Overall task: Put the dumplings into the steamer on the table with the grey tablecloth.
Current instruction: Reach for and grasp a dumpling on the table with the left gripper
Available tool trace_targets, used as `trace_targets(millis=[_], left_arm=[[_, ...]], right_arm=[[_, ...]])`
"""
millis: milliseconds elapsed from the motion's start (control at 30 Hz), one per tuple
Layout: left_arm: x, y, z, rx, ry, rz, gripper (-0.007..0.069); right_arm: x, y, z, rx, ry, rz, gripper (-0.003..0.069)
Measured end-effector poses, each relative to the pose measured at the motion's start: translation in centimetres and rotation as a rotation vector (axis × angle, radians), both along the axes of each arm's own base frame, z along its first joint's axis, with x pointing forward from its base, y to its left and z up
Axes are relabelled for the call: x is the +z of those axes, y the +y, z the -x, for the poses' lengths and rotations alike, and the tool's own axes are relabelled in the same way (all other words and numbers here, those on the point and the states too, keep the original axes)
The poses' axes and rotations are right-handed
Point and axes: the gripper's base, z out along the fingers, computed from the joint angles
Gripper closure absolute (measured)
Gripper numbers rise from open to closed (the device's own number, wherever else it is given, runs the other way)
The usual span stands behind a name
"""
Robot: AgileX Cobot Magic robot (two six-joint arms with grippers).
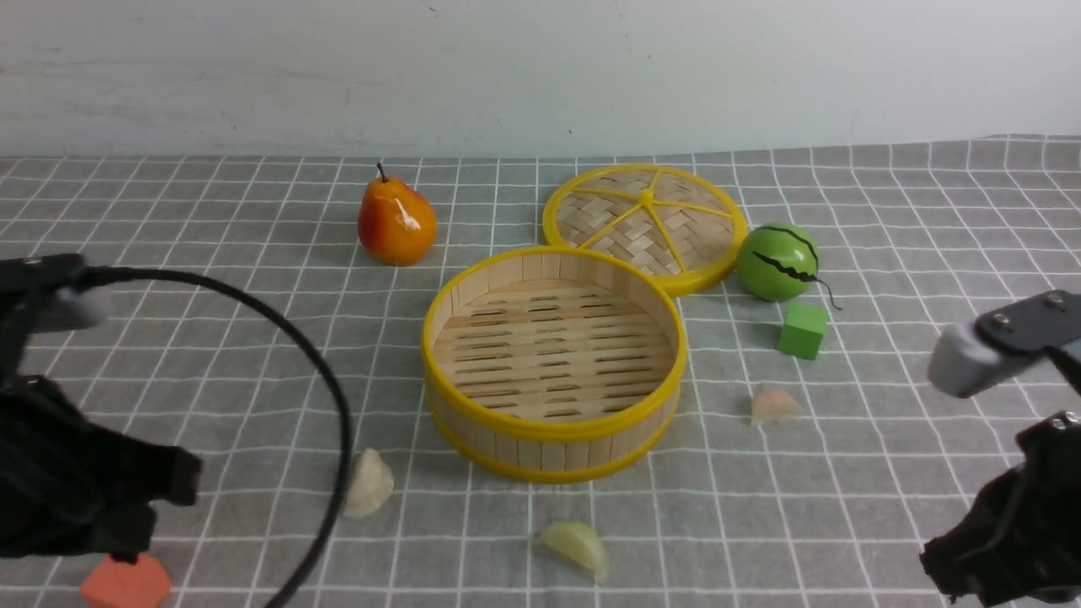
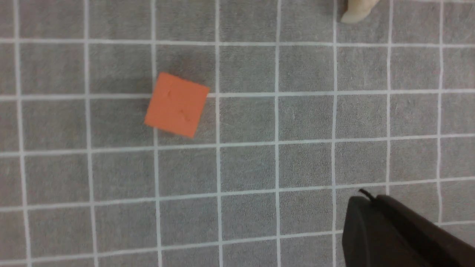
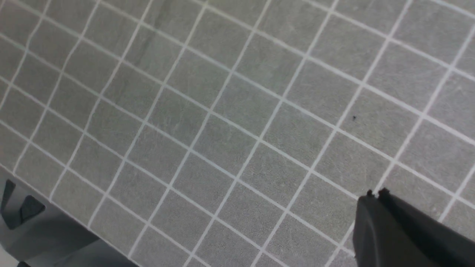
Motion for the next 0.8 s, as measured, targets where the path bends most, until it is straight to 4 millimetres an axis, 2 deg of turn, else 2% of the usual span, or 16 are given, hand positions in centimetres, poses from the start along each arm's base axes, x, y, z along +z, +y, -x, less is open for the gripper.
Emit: trace_targets(millis=[100,300,367,433,467,533,633,733,800], left_arm=[[-1.3,-1.9,-2.3,-0.047,0.025,-0.031,0.0537],[-4.3,-5.6,-7.1,-0.111,0.045,-0.047,0.023],[-5.7,-6.3,-8.7,-0.113,0.061,-0.056,0.0146],[-7.0,-6.8,-10.1,-0.116,0.069,-0.071,0.0098],[-7.2,-6.8,-10.2,-0.116,0.073,-0.072,0.0095],[-9.0,-7.5,-11.9,-0.114,0.092,-0.078,0.0074],[-10.9,-8.1,-13.3,-0.114,0.108,-0.083,0.0084],[-12.0,-8.5,-14.2,-0.113,0.109,-0.083,0.0132],[-12.6,-8.7,-14.6,-0.101,0.115,-0.081,0.0204]], right_arm=[[0.0,0.6,-0.2,0.025,-0.008,0.002,0.0674],[0.1,0.7,-0.3,0.026,-0.026,0.004,0.0671],[0.1,0.7,-0.3,0.026,-0.026,0.004,0.067],[0.1,0.7,-0.3,0.025,-0.027,0.004,0.067],[0.1,0.7,-0.3,0.025,-0.027,0.004,0.067],[0.1,0.7,-0.3,0.025,-0.027,0.004,0.067],[0.1,0.7,-0.3,0.025,-0.027,0.004,0.0667],[0.1,0.7,-0.3,0.025,-0.028,0.004,0.0664],[0.1,0.7,-0.3,0.025,-0.028,0.004,0.0662]])
